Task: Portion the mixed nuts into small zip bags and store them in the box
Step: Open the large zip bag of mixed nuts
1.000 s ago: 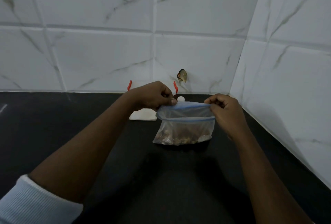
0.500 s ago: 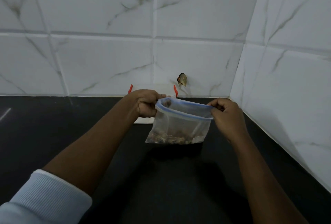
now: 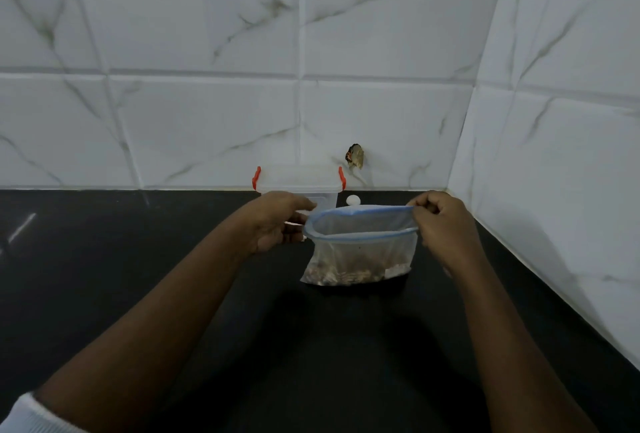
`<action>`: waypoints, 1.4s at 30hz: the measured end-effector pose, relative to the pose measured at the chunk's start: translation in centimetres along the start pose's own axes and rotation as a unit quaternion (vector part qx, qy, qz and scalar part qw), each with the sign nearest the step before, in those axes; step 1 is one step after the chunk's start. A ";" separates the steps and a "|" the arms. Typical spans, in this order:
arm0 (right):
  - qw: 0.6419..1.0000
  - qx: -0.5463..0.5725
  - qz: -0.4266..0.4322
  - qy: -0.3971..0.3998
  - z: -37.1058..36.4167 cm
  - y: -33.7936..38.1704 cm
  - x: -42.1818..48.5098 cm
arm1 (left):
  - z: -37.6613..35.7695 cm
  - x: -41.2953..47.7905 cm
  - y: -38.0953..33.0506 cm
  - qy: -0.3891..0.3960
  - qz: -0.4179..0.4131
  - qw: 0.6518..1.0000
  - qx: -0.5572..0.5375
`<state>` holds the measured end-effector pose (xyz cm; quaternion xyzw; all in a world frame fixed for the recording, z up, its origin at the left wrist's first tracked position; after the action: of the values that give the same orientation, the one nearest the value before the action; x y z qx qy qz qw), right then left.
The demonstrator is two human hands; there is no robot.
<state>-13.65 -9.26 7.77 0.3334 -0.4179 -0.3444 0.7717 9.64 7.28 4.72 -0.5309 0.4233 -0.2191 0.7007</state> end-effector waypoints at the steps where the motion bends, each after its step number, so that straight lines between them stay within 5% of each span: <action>1: 1.000 0.001 -0.002 0.007 -0.1 -0.1 0.0 | 0.2 -0.3 0.2 -0.017 -0.012 1.000 0.009; 6: 0.999 0.021 -0.005 0.025 -0.1 -0.4 0.1 | -0.1 -1.7 0.3 0.001 -0.068 0.993 -0.092; 12: 0.999 0.010 -0.017 0.029 -0.6 -0.7 -0.4 | -0.9 -2.9 -1.0 -0.129 -0.170 0.974 0.077; 22: 0.982 0.122 -0.093 0.108 -4.2 -0.8 -2.1 | -5.1 0.1 3.2 -0.050 0.018 0.966 -0.255; 26: 0.907 0.346 -0.218 0.104 -5.9 -1.9 -2.6 | -5.8 0.5 4.0 0.001 0.036 0.943 -0.330; 33: 0.708 0.610 -0.355 -0.005 -6.9 -3.4 -3.2 | -5.6 -0.3 4.6 0.081 0.091 0.885 -0.450; 42: 0.679 0.636 -0.361 -0.061 -6.2 -3.9 -3.2 | -4.0 -0.6 4.7 0.064 0.120 0.853 -0.504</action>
<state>-10.57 -7.38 0.65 0.8470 -0.4297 -0.2676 0.1625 5.34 7.14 0.24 -0.7411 0.5802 0.0761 0.3293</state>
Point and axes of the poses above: each hand's wrist, its own x-axis towards the middle knuckle, its own z-axis out of the back of the hand, y = z × x, the point moved 9 cm from there along x, towards the middle knuckle, and after that the axes turned 5 degrees about z, right-handed, at the moved point
